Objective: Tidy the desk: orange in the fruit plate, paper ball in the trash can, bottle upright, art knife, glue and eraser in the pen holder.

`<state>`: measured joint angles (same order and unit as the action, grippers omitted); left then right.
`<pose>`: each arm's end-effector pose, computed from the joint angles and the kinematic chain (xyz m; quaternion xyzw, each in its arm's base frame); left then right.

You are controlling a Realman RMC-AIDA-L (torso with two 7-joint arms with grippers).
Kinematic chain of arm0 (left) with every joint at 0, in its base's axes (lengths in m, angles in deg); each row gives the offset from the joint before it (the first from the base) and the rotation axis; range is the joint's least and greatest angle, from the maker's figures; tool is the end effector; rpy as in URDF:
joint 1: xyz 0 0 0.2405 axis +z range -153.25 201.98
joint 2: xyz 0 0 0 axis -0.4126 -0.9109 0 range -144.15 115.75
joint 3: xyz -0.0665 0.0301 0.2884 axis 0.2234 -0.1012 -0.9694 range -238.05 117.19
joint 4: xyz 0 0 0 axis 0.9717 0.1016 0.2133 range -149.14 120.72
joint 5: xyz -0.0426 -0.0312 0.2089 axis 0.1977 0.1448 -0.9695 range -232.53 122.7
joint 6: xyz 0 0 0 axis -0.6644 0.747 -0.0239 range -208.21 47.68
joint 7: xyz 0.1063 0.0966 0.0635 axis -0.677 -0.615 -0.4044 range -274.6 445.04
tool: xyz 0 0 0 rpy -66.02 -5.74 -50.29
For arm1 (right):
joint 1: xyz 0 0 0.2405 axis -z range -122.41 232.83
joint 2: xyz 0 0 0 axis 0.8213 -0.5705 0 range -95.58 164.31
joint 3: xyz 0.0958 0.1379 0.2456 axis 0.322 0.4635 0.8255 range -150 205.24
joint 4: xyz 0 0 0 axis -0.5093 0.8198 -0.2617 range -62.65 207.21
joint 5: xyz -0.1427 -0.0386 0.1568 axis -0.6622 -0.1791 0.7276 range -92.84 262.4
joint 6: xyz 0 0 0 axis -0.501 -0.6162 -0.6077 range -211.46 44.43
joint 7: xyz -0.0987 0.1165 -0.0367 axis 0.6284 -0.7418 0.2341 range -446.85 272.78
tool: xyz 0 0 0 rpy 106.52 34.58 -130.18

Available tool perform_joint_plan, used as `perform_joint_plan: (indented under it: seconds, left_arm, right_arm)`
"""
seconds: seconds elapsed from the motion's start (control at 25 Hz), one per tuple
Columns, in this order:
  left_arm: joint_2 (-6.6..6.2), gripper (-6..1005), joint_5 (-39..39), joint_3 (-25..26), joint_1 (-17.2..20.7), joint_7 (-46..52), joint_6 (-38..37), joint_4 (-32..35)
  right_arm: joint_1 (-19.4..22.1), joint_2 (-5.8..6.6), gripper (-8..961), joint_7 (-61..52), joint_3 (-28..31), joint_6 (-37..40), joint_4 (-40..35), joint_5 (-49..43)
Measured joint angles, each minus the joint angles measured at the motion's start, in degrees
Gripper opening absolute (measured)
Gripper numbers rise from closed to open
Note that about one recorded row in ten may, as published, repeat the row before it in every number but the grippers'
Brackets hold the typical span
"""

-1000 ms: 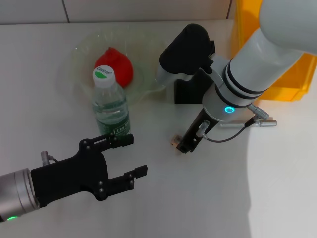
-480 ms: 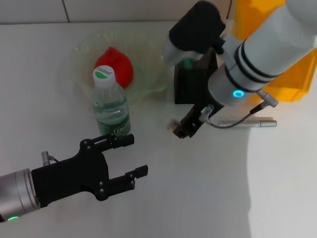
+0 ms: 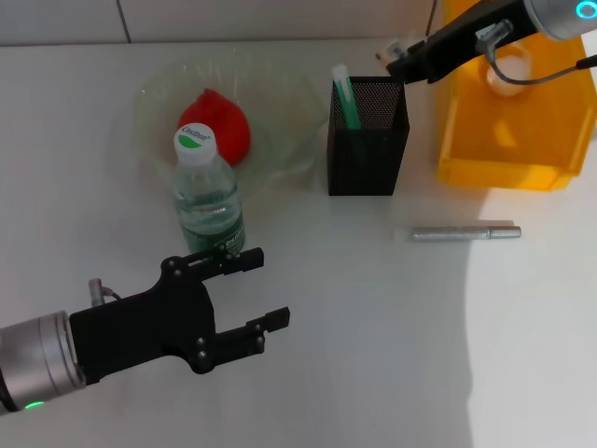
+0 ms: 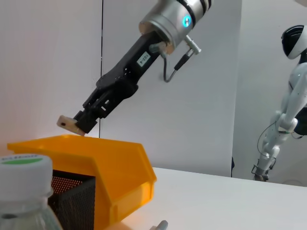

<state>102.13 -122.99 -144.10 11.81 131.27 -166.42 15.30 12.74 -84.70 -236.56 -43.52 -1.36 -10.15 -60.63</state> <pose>-0.3137 0.2515 -0.0794 -0.9268 -0.0886 -0.3326 0.1499 0.1305 0.4379 0.0077 -0.9216 0.2829 -0.0301 0.2641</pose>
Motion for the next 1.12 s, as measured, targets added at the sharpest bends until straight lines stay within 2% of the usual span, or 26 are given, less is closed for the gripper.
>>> perform_joint_plan:
  seconds: [0.4,0.76,0.92,0.96,1.0,1.04,1.12]
  left_arm:
    - [0.33,699,-0.16,-0.46,-0.74,0.0,-0.27,0.0]
    - [0.67,699,-0.22,-0.44,-1.3,0.0,-0.09,-0.41]
    - [0.66,699,-0.22,-0.44,-1.43,0.0,-0.19,-0.33]
    - [0.66,699,-0.22,-0.44,-1.5,0.0,-0.24,-0.3]
    - [0.65,699,-0.22,-0.44,-1.76,0.04,-0.26,-0.37]
    - [0.65,699,-0.22,-0.44,-1.76,0.04,-0.26,-0.37]
    - [0.62,699,-0.22,-0.44,-1.93,0.14,-0.2,-0.49]
  right_arm:
    - [-2.85,0.06,358,1.18,-0.24,-3.82,9.26,-1.44]
    - [-2.93,0.06,404,1.18,-0.22,-4.55,9.63,-1.91]
    - [-2.56,0.1,549,2.01,0.03,0.64,5.6,-1.92]
    - [-2.25,0.2,586,3.55,0.38,3.88,3.6,-1.92]
    - [-1.58,0.54,622,8.54,1.41,10.87,0.18,-1.93]
    - [-1.58,0.54,628,8.54,1.41,10.87,0.18,-1.93]
    - [-0.75,1.0,639,14.48,2.27,17.39,-2.09,-2.09]
